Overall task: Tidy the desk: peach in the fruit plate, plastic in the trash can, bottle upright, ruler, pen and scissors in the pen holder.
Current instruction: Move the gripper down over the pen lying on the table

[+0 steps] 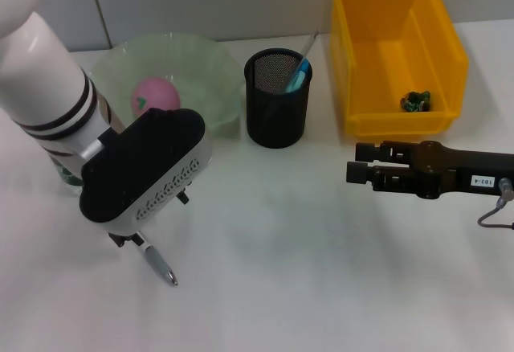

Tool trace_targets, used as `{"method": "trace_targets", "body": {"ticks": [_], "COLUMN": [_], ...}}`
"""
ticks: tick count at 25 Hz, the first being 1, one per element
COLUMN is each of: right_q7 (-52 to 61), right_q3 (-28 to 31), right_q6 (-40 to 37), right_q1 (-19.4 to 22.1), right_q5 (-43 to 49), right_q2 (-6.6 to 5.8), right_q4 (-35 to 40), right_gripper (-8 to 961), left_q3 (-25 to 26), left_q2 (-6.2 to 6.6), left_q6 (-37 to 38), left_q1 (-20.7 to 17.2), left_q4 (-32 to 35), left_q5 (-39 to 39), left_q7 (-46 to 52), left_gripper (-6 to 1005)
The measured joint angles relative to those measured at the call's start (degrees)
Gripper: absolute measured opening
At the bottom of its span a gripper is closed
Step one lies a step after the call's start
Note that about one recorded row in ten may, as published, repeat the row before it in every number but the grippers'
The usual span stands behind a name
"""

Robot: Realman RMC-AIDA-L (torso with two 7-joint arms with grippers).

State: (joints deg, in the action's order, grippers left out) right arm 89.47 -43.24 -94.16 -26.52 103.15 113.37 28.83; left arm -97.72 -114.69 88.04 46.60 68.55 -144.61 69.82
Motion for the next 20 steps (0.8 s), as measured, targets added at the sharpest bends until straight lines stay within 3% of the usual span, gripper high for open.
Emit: {"method": "trace_targets", "body": {"ticks": [11, 20], "right_q7": [-0.22, 0.56], "right_q3": [-0.76, -0.82], "right_q6": [0.42, 0.56], "right_q1": [-0.70, -1.36], "right_q5": [1.73, 6.53], "right_q2": [-0.06, 0.32], "right_q4": [-0.01, 0.21], "right_gripper": [717, 716], "left_q3": [0.77, 0.52], "left_q2": [-0.97, -1.22], "left_q6": [0.84, 0.98], "left_q1": [5.12, 5.09], "left_q4": [-7.20, -7.34], "left_q5": [-2.33, -2.29], "left_q7": [4.31, 4.97], "left_gripper": [746, 738]}}
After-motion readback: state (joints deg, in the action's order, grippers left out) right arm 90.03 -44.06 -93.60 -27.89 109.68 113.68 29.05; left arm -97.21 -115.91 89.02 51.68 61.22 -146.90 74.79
